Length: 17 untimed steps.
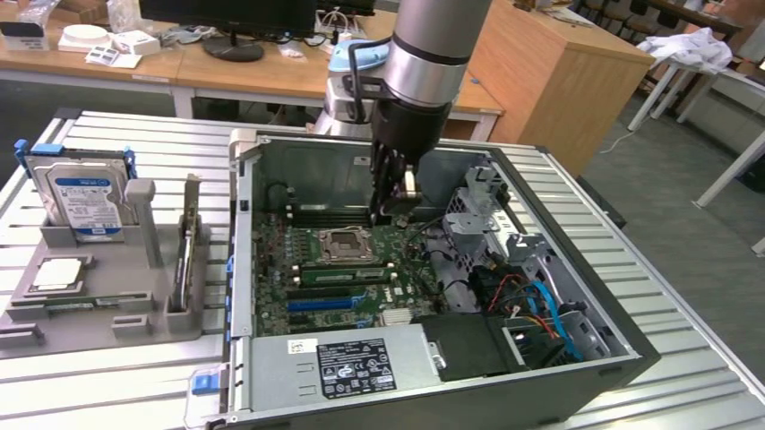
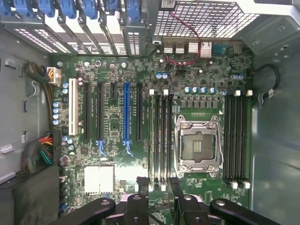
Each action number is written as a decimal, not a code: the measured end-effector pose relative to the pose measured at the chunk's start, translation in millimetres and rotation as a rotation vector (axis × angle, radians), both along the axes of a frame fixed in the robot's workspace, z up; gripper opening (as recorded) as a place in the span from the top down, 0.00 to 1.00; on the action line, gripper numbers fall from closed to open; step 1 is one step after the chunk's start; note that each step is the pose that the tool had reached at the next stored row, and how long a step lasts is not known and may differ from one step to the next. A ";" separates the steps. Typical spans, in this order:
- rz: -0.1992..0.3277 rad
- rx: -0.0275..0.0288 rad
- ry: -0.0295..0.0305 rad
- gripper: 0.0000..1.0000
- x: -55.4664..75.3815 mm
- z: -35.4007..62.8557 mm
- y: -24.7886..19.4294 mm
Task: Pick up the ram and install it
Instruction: 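Insert the ram into the slot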
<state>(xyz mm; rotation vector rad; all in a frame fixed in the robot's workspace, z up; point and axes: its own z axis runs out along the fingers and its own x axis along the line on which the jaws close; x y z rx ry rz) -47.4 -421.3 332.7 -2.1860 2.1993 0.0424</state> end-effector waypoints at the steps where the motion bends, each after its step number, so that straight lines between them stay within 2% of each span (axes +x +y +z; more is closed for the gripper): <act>1: 0.000 -0.0001 0.0001 0.69 0.0 0.5 0.0; 17: 0.000 -0.0002 0.0001 0.69 0.0 9.0 0.0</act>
